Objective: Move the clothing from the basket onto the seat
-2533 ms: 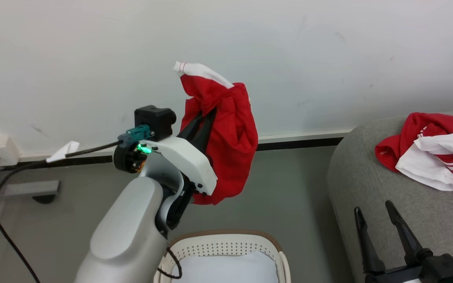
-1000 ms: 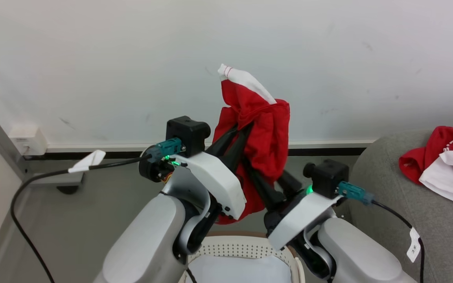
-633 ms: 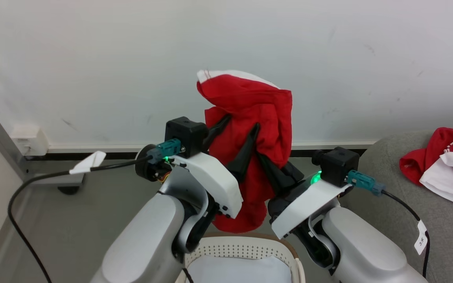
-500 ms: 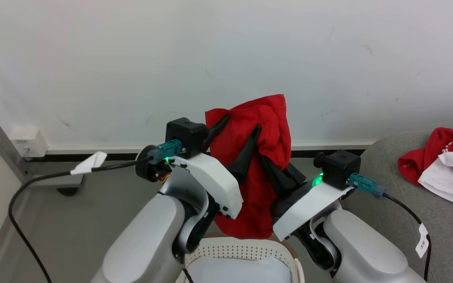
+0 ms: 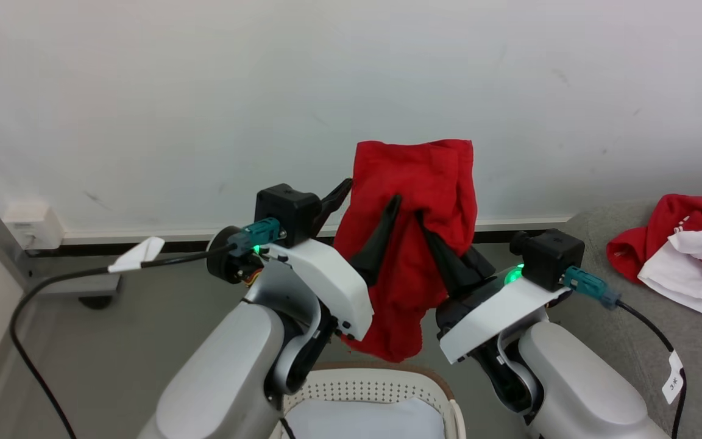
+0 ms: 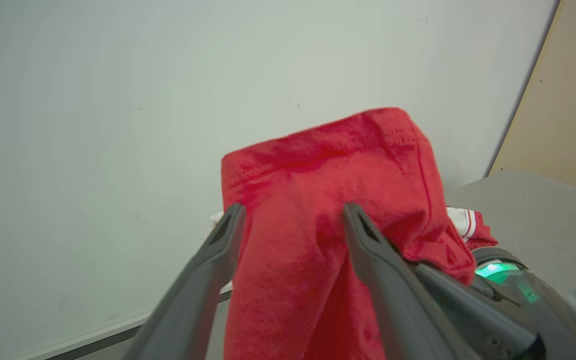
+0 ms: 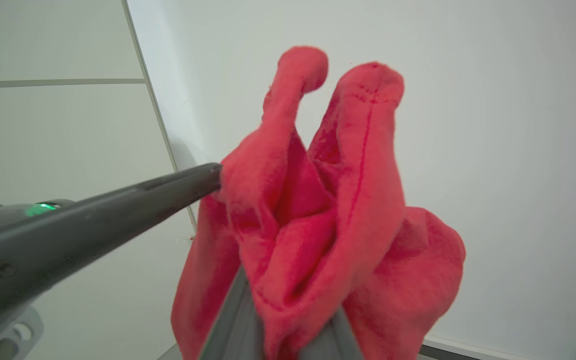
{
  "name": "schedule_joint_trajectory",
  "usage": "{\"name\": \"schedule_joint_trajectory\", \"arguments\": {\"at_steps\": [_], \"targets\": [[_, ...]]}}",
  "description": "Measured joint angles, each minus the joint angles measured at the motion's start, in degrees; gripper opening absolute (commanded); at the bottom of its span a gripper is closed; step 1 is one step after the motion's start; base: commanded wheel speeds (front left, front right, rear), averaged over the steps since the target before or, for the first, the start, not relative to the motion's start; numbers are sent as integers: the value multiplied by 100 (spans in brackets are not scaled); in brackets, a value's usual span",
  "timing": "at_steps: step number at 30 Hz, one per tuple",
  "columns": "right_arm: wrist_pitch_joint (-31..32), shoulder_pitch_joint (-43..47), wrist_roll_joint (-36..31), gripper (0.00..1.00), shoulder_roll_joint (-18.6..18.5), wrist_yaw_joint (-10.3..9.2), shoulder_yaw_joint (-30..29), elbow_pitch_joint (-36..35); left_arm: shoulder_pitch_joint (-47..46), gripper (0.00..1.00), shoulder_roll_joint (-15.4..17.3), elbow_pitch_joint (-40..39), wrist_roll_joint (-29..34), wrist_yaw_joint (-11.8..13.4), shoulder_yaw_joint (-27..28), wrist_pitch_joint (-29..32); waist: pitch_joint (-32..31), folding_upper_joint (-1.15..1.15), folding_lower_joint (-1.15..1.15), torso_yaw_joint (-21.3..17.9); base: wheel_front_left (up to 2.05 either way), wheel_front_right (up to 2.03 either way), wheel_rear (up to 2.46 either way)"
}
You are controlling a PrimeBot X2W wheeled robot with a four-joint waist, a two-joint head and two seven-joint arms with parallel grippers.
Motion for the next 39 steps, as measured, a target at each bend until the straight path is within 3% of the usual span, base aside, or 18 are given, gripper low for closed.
{"name": "schedule_joint_trajectory", "arguments": {"at_steps": [11,32,39], "targets": [[-10,221,-298,0,-444,0,-471,-210,389,100,141,-125,-83,90,44,-166,64,0,0,-475,0,0,0],[-11,850,-615,0,-1424,0,-1056,-1033,884,100,118,-250,-99,-35,-396,-490,459,0,-1,-2450,0,0,0],[-11,884,-648,0,-1486,0,-1457,-1138,778,100,76,-319,-12,-115,-583,-439,765,0,-1,-2602,0,0,0]]}}
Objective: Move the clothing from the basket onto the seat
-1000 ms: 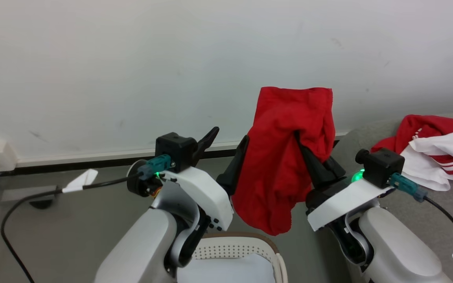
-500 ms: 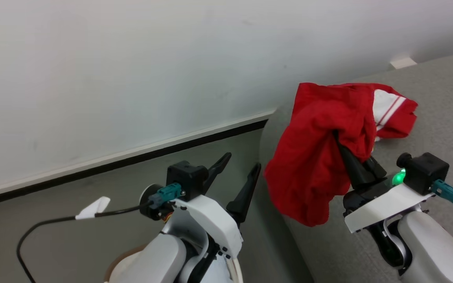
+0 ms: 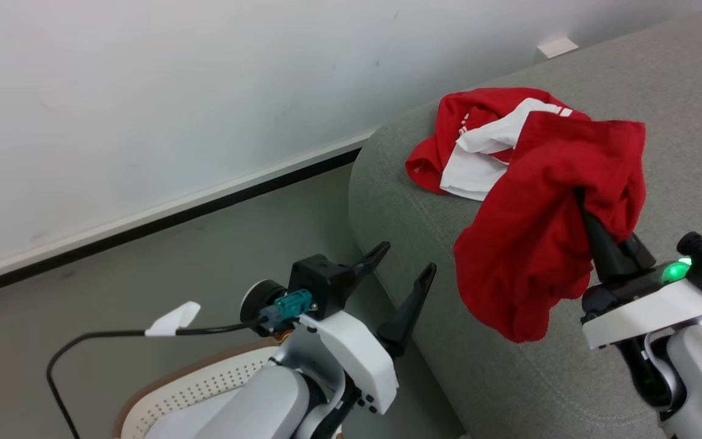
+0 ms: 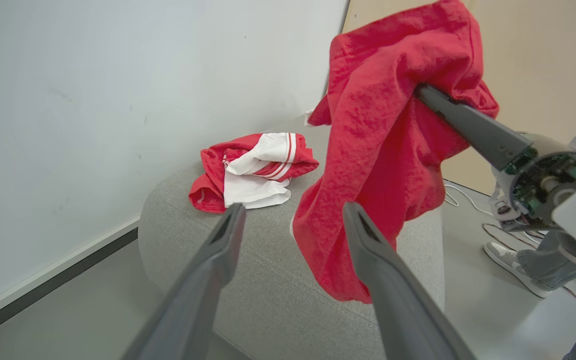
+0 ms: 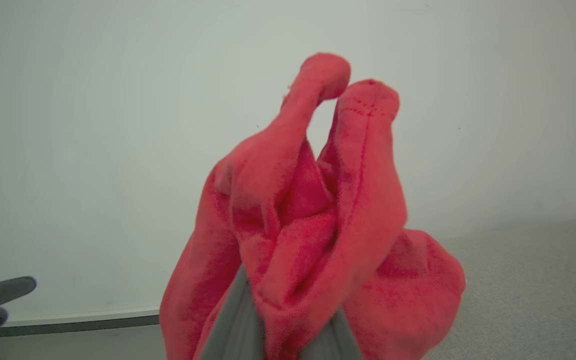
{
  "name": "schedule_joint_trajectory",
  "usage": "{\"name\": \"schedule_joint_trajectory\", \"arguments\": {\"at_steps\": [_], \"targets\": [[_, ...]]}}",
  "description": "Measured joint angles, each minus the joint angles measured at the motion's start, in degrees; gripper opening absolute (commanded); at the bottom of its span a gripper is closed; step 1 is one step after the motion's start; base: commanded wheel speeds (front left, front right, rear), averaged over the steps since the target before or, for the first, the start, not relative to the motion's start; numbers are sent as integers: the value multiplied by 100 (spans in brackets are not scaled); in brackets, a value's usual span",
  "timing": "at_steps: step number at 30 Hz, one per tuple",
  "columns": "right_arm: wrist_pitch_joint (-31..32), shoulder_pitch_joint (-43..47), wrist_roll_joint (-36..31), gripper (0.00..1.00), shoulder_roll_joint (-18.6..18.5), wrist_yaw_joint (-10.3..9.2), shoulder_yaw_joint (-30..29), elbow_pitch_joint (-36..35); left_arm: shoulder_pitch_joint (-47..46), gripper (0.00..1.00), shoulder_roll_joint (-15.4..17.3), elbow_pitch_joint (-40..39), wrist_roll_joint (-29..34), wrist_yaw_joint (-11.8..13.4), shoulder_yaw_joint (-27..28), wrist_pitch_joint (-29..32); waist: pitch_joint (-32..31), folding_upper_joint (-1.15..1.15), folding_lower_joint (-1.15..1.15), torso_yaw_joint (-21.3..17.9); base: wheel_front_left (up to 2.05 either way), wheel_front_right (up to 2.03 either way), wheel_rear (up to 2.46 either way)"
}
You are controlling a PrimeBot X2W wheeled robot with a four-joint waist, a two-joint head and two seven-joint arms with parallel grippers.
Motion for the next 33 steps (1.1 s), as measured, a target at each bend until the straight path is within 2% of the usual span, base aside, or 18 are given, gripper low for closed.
{"name": "schedule_joint_trajectory", "arguments": {"at_steps": [5,12,18,22,26,28,29,30,33], "targets": [[0,-320,-93,0,-103,0,-454,220,-211,100,-10,-38,49,-108,-135,81,270,0,0,148,0,0,0],[107,-1548,-214,0,-365,0,-1037,1102,-675,100,34,-73,220,-281,-248,201,793,0,0,493,0,0,0],[203,-2763,-638,0,-559,1,-1635,2349,-984,100,11,-59,269,-442,-366,237,1235,0,1,823,0,0,0],[174,-3415,-1187,0,-853,0,-2288,3471,-1169,100,-87,-12,291,-558,-503,234,1415,0,1,1112,0,0,0],[83,-3694,-1807,0,-1002,0,-3045,4434,-1300,100,-193,36,290,-583,-610,181,1542,0,1,1428,0,0,0],[44,-3745,-2083,29,-1067,1,-3463,4829,-1340,100,-237,59,289,-601,-672,172,1606,0,1,1574,0,0,0],[36,-3754,-2213,47,-1121,1,-3677,4992,-1351,100,-252,70,288,-601,-698,159,1641,0,1,1638,0,0,0],[31,-3757,-2332,100,-1172,0,-3917,5159,-1365,100,-260,79,287,-602,-708,147,1681,0,1,1687,0,0,0],[18,-3723,-2771,100,-1209,0,-4624,5331,-1417,100,-267,116,286,-601,-715,132,1802,0,1,1779,0,0,0]]}}
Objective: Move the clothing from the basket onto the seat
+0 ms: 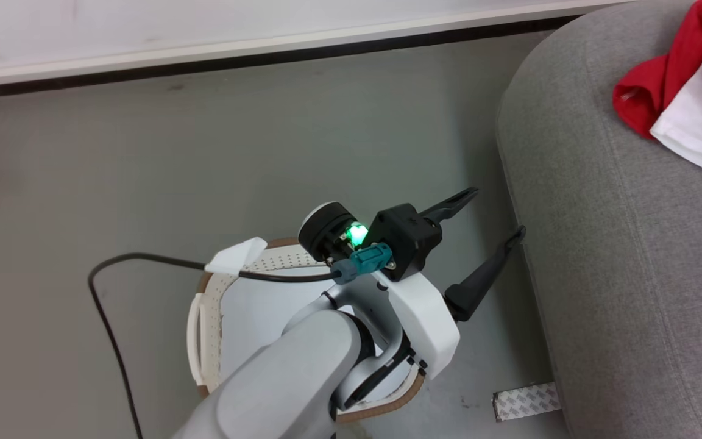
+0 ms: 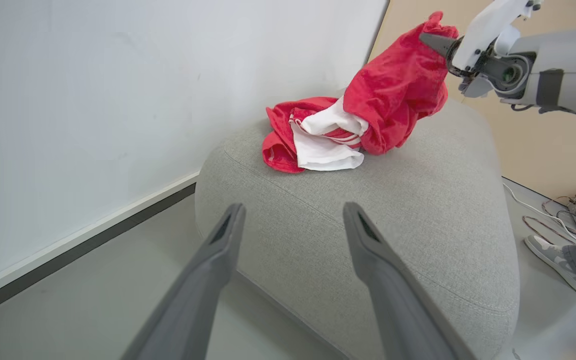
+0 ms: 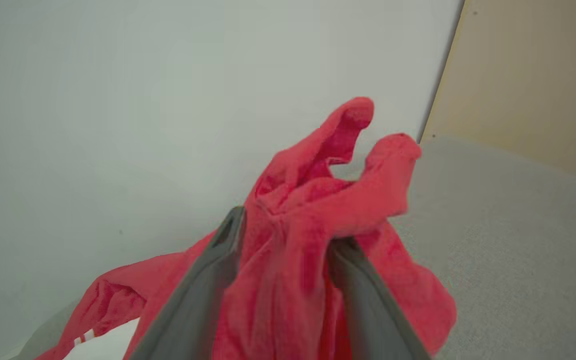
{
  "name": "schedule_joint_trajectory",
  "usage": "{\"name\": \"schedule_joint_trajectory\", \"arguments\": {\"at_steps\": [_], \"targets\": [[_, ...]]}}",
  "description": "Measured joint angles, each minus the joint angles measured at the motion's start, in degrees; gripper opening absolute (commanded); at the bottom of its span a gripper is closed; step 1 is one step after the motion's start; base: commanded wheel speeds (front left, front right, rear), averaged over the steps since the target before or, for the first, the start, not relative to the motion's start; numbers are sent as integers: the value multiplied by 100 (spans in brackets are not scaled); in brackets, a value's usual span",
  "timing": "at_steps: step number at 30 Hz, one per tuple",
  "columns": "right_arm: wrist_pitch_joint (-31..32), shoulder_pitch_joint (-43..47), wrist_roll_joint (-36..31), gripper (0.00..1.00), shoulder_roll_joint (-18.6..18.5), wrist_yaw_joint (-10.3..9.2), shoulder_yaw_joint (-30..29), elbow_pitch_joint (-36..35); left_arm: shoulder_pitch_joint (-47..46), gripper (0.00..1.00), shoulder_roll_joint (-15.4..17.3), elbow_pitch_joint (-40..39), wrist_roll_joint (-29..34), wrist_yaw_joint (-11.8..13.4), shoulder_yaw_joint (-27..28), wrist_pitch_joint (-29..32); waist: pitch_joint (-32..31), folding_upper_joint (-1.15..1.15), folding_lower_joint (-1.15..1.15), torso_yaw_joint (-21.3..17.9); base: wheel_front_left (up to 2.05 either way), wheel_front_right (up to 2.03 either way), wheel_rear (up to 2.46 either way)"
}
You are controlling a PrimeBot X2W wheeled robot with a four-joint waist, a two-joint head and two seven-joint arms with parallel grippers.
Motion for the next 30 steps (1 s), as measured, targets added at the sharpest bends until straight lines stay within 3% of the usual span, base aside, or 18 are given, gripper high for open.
{"name": "schedule_joint_trajectory", "arguments": {"at_steps": [7,14,19,30], "targets": [[-16,348,-1081,100,357,0,-1207,-90,37,100,46,115,-46,32,26,-58,-83,0,0,-58,0,0,0],[-18,413,-1831,100,937,0,-1559,-716,168,100,121,167,-163,112,124,-160,-306,0,-1,-196,0,0,0],[-20,804,-1764,100,1423,0,-1154,-1606,349,100,231,172,-294,298,361,-360,-556,0,-1,-222,0,0,0],[-20,2623,-944,100,1963,1,693,-3299,1363,100,720,299,-625,720,871,-883,-1377,-1,-1,-121,0,0,0]]}}
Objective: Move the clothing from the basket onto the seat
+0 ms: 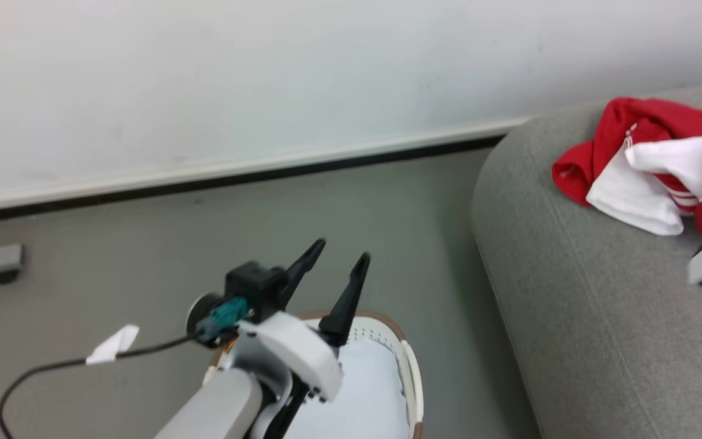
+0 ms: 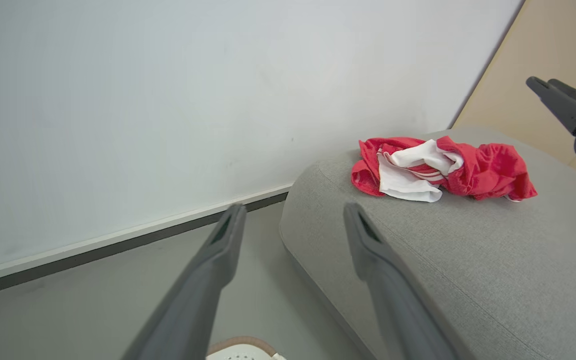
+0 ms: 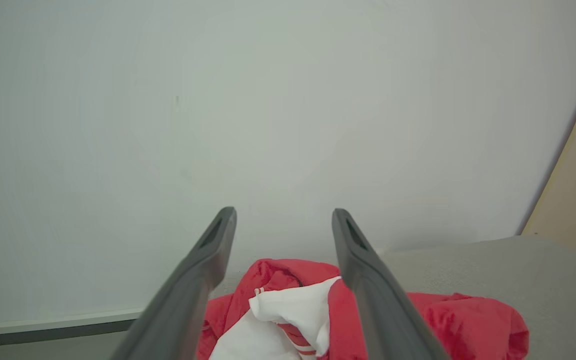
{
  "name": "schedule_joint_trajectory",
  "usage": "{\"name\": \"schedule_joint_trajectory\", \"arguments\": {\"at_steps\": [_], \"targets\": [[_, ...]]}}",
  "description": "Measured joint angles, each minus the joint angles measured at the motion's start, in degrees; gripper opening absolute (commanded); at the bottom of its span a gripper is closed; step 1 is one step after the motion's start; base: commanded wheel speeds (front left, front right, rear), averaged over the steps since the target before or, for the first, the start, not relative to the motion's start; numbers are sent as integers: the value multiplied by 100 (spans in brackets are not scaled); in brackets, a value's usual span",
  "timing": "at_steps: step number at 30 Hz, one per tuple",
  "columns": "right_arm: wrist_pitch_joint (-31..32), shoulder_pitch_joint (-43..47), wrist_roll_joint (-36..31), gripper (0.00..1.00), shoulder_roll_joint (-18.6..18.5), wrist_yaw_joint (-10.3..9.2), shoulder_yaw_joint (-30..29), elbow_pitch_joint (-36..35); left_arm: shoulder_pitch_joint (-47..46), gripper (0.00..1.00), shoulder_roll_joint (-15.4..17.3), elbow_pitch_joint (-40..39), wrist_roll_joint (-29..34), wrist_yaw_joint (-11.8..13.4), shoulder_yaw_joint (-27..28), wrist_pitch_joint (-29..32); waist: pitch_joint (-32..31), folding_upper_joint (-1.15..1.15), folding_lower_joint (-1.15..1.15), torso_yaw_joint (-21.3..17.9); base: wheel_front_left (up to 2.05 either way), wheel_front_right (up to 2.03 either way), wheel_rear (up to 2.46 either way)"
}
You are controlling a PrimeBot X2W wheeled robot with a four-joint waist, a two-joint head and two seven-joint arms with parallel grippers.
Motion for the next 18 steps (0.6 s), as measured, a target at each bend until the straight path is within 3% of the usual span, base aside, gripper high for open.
{"name": "schedule_joint_trajectory", "arguments": {"at_steps": [11,18], "targets": [[-1,1567,660,100,298,-1,995,-905,1228,100,343,253,-191,548,519,-772,-784,0,-1,502,0,0,0],[0,2309,826,100,569,-1,1162,-1296,1944,100,469,400,-380,675,856,-1066,-1066,0,-1,817,0,0,0]]}}
